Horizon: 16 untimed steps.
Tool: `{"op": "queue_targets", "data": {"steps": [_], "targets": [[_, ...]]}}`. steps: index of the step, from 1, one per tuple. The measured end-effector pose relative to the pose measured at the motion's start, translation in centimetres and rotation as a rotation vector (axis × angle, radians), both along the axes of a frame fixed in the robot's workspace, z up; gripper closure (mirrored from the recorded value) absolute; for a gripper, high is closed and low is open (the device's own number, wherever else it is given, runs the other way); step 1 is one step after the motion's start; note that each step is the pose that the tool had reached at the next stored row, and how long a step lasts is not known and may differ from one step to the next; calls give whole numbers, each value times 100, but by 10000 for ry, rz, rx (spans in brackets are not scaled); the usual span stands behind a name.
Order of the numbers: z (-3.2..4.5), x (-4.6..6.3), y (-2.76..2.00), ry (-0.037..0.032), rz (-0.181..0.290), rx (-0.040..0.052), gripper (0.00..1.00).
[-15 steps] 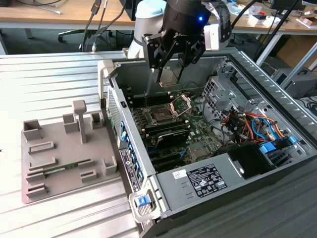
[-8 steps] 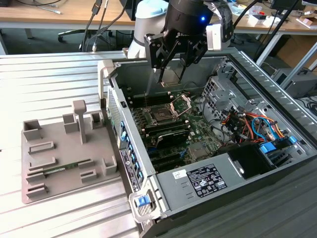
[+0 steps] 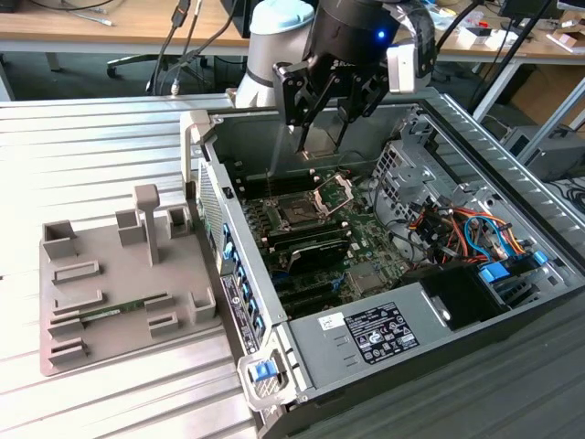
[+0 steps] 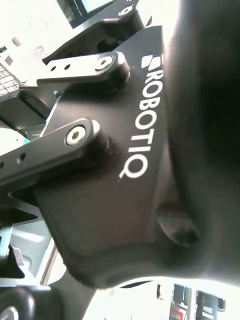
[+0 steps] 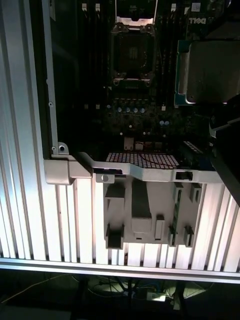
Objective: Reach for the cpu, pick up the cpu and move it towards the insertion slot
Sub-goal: 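Pick up the cpu and move it towards the insertion slot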
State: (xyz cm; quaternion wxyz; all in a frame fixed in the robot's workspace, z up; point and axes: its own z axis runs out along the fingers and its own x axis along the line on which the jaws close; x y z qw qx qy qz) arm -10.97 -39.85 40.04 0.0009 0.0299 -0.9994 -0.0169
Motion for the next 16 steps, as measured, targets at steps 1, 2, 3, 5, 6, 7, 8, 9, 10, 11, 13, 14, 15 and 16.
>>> {"op": "queue_targets", "data": {"steps": [1,2,3,5,6,7,8,9,10,11,13,14,15,16], "targets": [[0,8,0,0,0,0,45],[0,20,0,0,0,0,45],[0,29,0,0,0,0,45],[0,50,0,0,0,0,45],[0,60,0,0,0,0,45],[0,67,0,0,0,-1,45],[0,74,0,0,0,-1,45],[0,81,0,0,0,0,45],[0,91,0,0,0,0,45],[0,104,0,0,0,-1,45],[0,121,0,1,0,0,45],[0,127,0,0,0,0,45],[0,134,0,0,0,0,45],[0,140,0,0,0,0,45]]}}
